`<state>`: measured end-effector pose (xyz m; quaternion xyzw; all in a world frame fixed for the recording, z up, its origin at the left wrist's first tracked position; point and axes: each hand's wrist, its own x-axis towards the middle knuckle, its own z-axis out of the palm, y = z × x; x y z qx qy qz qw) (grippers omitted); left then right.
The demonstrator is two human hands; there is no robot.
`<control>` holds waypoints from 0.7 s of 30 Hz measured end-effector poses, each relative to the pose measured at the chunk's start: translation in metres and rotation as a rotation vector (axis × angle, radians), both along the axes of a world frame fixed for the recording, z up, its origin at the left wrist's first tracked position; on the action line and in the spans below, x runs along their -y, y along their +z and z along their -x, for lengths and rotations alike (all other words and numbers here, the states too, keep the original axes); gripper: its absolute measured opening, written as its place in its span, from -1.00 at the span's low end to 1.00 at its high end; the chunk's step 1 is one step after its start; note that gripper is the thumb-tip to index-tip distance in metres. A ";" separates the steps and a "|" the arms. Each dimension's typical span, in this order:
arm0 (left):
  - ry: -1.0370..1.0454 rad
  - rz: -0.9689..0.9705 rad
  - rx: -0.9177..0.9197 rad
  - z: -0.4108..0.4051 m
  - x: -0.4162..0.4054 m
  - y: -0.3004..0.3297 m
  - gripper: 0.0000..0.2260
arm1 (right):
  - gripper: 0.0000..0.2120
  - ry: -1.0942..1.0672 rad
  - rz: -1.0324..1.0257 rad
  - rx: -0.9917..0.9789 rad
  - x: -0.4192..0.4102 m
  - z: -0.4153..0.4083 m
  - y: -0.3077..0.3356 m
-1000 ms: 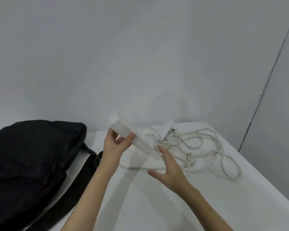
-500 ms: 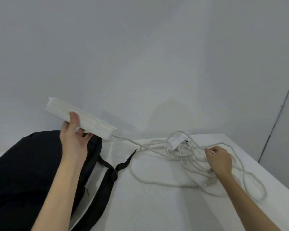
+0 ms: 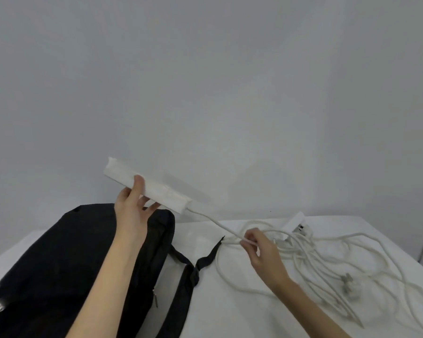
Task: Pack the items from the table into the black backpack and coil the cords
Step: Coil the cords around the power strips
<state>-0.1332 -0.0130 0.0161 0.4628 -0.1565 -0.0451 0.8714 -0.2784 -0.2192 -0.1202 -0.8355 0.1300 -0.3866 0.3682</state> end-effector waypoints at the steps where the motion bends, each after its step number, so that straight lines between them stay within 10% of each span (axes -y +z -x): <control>1: -0.005 0.023 -0.016 -0.004 -0.006 0.003 -0.71 | -0.79 -0.014 -0.070 0.055 0.001 -0.009 0.015; 7: 0.017 0.220 -0.024 -0.028 -0.037 0.022 -0.68 | -0.87 -0.018 -0.158 0.448 0.009 -0.035 0.163; 12: 0.159 0.134 -0.011 -0.041 -0.052 0.014 -0.14 | -0.83 -0.092 0.002 0.425 0.002 -0.050 0.190; 21: 0.143 -0.430 0.254 -0.031 -0.028 -0.023 -0.52 | -0.85 -0.186 0.173 0.652 -0.029 -0.067 0.282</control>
